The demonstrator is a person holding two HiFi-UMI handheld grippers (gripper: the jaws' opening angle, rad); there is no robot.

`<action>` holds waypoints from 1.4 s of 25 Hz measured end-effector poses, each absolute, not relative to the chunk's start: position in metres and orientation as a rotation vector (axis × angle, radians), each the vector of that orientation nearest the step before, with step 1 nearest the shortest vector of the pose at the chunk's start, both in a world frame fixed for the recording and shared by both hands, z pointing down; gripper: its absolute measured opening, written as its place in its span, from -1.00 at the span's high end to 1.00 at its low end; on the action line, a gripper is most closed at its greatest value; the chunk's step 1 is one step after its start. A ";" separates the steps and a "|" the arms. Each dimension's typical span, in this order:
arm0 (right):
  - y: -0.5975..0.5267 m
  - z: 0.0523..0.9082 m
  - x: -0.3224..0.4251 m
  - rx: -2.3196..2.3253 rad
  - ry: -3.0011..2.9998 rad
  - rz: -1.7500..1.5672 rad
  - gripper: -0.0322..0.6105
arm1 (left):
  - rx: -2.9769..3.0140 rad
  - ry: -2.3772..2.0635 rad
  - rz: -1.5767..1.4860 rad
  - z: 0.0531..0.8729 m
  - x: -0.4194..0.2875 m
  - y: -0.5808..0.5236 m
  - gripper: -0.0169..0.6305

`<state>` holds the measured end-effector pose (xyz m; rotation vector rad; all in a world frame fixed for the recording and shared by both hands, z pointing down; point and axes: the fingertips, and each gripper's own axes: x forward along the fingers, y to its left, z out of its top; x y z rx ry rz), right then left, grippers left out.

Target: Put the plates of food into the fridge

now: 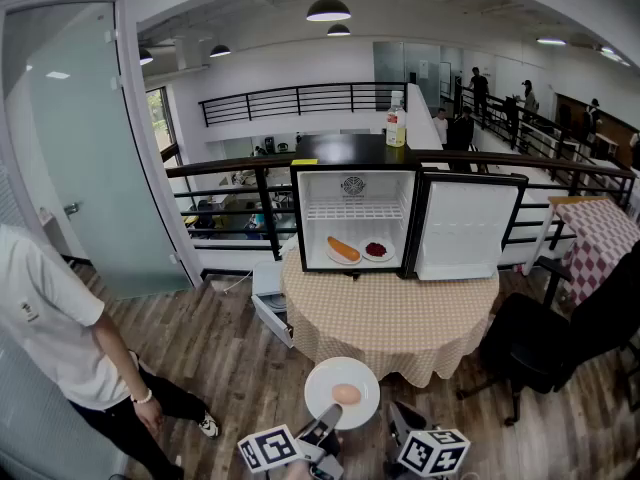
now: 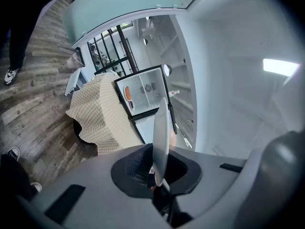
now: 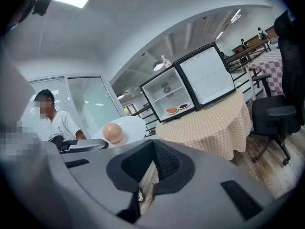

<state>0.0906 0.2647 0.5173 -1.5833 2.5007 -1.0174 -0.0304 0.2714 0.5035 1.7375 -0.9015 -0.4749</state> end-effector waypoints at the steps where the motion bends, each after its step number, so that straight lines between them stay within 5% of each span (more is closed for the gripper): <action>1: 0.263 0.518 0.093 -1.585 2.496 -1.017 0.85 | 1.736 -0.901 -0.477 0.505 -0.029 0.270 0.85; 16: 0.206 0.526 0.086 -1.541 2.466 -1.070 0.85 | 1.695 -0.915 -0.493 0.511 -0.041 0.218 0.85; 35: -0.035 0.514 0.016 -1.606 2.457 -1.042 0.85 | 1.719 -0.822 -0.487 0.493 -0.112 -0.030 0.85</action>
